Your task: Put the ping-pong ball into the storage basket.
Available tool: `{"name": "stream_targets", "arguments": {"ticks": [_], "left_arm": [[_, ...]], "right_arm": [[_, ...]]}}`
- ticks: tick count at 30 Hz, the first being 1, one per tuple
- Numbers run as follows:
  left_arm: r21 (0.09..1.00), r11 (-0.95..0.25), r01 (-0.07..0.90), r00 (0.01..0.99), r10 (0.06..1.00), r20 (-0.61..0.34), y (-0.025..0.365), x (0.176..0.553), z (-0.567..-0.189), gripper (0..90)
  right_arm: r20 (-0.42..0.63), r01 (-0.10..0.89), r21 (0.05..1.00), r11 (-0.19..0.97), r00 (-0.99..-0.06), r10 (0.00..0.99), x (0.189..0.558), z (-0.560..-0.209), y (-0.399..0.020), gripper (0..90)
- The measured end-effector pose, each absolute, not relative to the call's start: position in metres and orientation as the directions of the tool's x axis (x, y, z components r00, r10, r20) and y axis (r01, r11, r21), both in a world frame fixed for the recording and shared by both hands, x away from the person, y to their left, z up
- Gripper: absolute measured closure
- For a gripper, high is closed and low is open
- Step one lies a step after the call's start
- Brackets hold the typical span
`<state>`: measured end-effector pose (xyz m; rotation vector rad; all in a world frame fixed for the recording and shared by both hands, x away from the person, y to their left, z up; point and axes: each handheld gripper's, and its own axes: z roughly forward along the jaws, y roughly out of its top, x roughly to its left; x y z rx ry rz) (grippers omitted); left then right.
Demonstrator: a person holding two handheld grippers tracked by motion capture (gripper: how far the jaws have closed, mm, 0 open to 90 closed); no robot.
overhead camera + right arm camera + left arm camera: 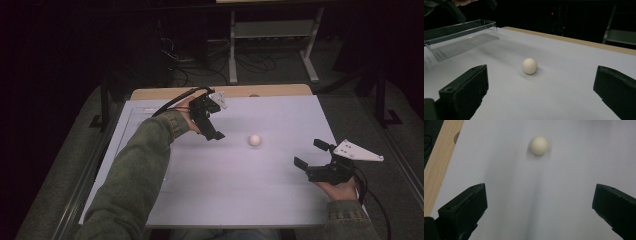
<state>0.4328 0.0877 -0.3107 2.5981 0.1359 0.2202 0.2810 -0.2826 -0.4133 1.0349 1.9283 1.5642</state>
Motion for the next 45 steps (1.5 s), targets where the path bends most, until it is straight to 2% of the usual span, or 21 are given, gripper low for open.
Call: {"name": "stream_targets", "arguments": {"ticks": [45], "left_arm": [[0.531,-0.846,0.049,0.990,0.112,0.086,0.052,0.451,-0.341,0.0]], "right_arm": [[0.111,0.274,0.958,0.080,-0.617,0.779,0.279,-0.414,-0.284,0.0]]}}
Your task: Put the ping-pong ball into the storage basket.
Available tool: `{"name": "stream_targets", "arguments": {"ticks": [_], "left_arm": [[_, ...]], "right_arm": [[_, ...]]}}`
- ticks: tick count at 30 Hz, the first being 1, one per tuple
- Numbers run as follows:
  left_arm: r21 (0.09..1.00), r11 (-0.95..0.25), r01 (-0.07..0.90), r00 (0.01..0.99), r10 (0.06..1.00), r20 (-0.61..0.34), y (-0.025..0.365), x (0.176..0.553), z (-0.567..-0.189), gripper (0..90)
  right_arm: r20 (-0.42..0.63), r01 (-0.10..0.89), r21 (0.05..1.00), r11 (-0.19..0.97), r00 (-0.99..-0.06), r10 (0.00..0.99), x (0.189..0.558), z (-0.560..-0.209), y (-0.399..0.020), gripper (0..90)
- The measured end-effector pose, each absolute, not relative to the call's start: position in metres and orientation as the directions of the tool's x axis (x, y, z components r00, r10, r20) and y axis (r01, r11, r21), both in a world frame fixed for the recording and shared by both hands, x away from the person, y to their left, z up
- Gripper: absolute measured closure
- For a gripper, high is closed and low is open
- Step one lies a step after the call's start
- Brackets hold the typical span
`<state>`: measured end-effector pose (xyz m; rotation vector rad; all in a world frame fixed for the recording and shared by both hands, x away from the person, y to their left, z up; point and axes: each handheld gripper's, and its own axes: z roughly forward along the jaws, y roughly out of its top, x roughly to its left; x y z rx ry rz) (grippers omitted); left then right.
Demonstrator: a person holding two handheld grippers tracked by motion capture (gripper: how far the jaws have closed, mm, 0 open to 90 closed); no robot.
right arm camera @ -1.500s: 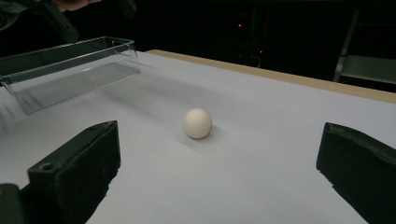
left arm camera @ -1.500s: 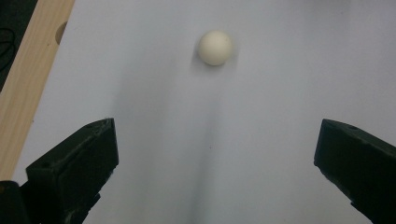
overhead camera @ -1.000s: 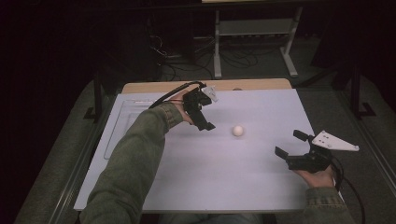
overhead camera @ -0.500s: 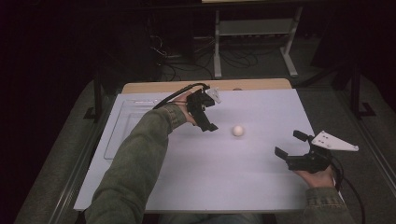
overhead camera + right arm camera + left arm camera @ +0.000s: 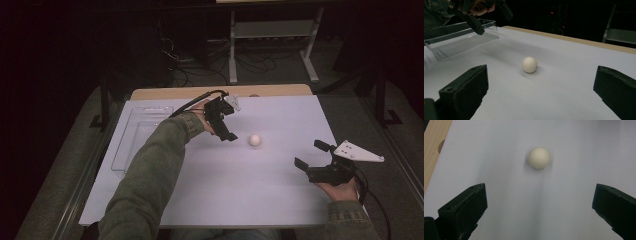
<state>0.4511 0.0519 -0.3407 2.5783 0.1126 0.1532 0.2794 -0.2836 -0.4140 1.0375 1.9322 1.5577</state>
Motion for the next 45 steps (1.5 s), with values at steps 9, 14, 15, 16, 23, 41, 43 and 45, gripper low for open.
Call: {"name": "stream_targets", "arguments": {"ticks": [9,14,15,16,23,41,43,45], "left_arm": [[0.538,-0.841,0.053,0.991,0.109,0.073,0.048,0.455,-0.348,0.0],[0.544,-0.837,0.056,0.992,0.108,0.064,0.046,0.457,-0.350,0.0],[0.547,-0.835,0.056,0.992,0.109,0.064,0.045,0.458,-0.351,0.0],[0.548,-0.835,0.058,0.992,0.110,0.061,0.044,0.458,-0.351,0.0],[0.545,-0.836,0.055,0.993,0.101,0.055,0.040,0.459,-0.356,0.0],[0.546,-0.837,0.046,0.997,0.074,0.030,0.023,0.463,-0.373,0.0],[0.545,-0.837,0.044,0.997,0.071,0.027,0.021,0.462,-0.375,0.0],[0.547,-0.836,0.044,0.997,0.069,0.025,0.019,0.463,-0.377,0.0]], "right_arm": [[0.113,0.275,0.958,0.076,-0.610,0.784,0.278,-0.413,-0.284,0.0],[0.111,0.272,0.959,0.076,-0.608,0.786,0.277,-0.413,-0.285,0.0],[0.109,0.271,0.959,0.077,-0.609,0.786,0.277,-0.413,-0.285,0.0],[0.109,0.271,0.959,0.077,-0.608,0.786,0.277,-0.413,-0.285,0.0],[0.107,0.270,0.960,0.078,-0.608,0.787,0.277,-0.413,-0.286,0.0],[0.111,0.268,0.961,0.067,-0.595,0.796,0.274,-0.413,-0.289,0.0],[0.110,0.269,0.961,0.069,-0.595,0.796,0.274,-0.413,-0.288,0.0],[0.111,0.270,0.960,0.068,-0.595,0.796,0.274,-0.413,-0.288,0.0]]}}
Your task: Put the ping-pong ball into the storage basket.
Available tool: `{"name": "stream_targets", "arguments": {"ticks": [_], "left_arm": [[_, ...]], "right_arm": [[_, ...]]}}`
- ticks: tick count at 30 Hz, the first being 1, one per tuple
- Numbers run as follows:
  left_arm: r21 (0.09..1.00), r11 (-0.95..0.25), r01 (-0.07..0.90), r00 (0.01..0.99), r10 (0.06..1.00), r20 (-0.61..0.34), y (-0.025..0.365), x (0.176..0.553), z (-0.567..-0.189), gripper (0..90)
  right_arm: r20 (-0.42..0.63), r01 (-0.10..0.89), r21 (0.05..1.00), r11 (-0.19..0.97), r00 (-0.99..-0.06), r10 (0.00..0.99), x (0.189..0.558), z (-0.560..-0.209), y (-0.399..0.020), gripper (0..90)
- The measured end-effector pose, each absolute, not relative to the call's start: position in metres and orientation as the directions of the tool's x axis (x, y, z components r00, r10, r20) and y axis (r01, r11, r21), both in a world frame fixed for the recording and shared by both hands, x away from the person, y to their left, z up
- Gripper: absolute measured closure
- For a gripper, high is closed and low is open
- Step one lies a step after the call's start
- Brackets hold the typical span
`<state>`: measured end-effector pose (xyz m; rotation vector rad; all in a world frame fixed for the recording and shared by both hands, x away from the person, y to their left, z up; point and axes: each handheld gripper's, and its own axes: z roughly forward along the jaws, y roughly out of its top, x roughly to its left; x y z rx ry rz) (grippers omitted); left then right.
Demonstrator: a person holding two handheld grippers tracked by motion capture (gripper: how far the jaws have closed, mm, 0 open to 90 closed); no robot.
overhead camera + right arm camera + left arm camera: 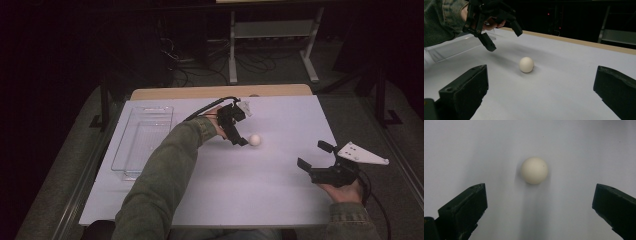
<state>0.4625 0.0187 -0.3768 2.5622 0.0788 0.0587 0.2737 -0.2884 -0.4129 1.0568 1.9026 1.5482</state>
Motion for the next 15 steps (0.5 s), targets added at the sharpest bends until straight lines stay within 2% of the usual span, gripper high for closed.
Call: {"name": "stream_targets", "arguments": {"ticks": [15], "left_arm": [[0.532,-0.846,0.043,0.998,0.057,0.010,0.007,0.464,-0.390,0.0]], "right_arm": [[0.113,0.269,0.961,0.066,-0.598,0.794,0.273,-0.413,-0.288,0.0]]}}
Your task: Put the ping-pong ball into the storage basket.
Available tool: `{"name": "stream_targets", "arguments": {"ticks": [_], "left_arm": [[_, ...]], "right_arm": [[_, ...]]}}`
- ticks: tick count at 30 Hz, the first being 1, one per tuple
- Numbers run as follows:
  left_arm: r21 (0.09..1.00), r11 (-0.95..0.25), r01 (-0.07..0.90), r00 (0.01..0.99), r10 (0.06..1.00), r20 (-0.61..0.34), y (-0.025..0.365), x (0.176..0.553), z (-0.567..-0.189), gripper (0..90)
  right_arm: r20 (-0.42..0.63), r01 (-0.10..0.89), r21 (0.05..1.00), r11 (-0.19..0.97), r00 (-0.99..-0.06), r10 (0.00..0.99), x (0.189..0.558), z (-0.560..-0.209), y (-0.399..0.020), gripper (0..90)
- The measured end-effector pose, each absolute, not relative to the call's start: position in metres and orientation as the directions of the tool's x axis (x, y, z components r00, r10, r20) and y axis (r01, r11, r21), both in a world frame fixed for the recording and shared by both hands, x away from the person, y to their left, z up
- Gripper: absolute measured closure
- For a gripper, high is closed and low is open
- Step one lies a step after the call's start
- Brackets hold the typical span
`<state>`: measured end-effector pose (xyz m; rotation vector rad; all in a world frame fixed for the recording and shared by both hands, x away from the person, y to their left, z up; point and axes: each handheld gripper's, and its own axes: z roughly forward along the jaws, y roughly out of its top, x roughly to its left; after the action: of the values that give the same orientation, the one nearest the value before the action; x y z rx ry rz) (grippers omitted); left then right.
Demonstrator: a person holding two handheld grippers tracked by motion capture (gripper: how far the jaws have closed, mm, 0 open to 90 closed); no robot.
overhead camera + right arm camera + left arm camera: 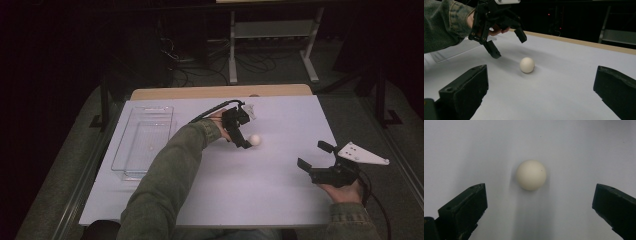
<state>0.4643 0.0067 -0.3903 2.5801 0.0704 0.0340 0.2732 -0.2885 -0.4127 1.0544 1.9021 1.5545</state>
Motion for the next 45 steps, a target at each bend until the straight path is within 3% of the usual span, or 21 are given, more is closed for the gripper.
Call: {"name": "stream_targets", "arguments": {"ticks": [45], "left_arm": [[0.519,-0.852,0.069,0.998,0.062,-0.030,-0.011,0.474,-0.417,0.0]], "right_arm": [[0.119,0.273,0.960,0.063,-0.600,0.791,0.273,-0.413,-0.288,0.0]]}}
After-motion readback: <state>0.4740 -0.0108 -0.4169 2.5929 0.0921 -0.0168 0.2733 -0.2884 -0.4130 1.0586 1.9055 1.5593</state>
